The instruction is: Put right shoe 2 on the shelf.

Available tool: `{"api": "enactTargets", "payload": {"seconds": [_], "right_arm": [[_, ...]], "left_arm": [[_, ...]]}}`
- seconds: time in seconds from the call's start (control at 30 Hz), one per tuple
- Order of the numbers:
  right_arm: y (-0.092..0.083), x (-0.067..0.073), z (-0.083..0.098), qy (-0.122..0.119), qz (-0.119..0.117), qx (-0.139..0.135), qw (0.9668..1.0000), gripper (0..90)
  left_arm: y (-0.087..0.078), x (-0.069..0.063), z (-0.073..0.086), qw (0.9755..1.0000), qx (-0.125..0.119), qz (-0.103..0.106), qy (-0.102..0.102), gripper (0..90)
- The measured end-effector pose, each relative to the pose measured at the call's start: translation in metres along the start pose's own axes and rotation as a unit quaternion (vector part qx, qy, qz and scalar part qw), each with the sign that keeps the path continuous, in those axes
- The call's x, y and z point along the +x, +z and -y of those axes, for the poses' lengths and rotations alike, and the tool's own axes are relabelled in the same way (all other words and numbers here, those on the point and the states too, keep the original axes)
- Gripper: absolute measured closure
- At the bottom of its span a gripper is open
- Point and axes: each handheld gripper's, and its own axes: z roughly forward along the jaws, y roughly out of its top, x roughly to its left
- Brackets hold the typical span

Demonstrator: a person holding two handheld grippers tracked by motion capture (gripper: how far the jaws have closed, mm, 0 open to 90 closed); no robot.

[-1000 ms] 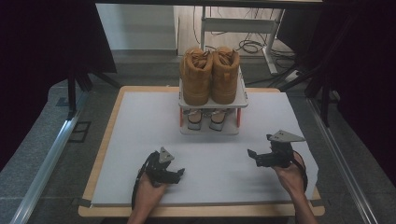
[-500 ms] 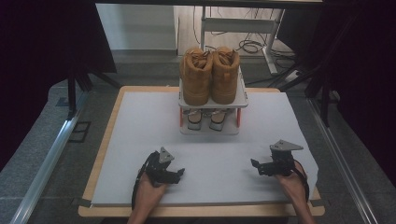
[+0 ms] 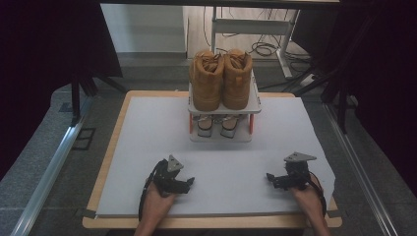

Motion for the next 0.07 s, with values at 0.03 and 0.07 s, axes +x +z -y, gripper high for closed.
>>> {"api": "enactTargets", "payload": {"seconds": [0.03, 0.07], "right_arm": [[0.0, 0.0, 0.0001, 0.0, 0.0, 0.0, 1.0, 0.0], [0.0, 0.0001, 0.0001, 0.001, 0.0, 0.0, 1.0, 0.0]], "left_arm": [[0.0, 0.0001, 0.0, 1.0, 0.0, 0.0, 0.0, 15.0], [0.0001, 0.0004, -0.0001, 1.0, 0.001, 0.001, -0.001, 14.9]]}}
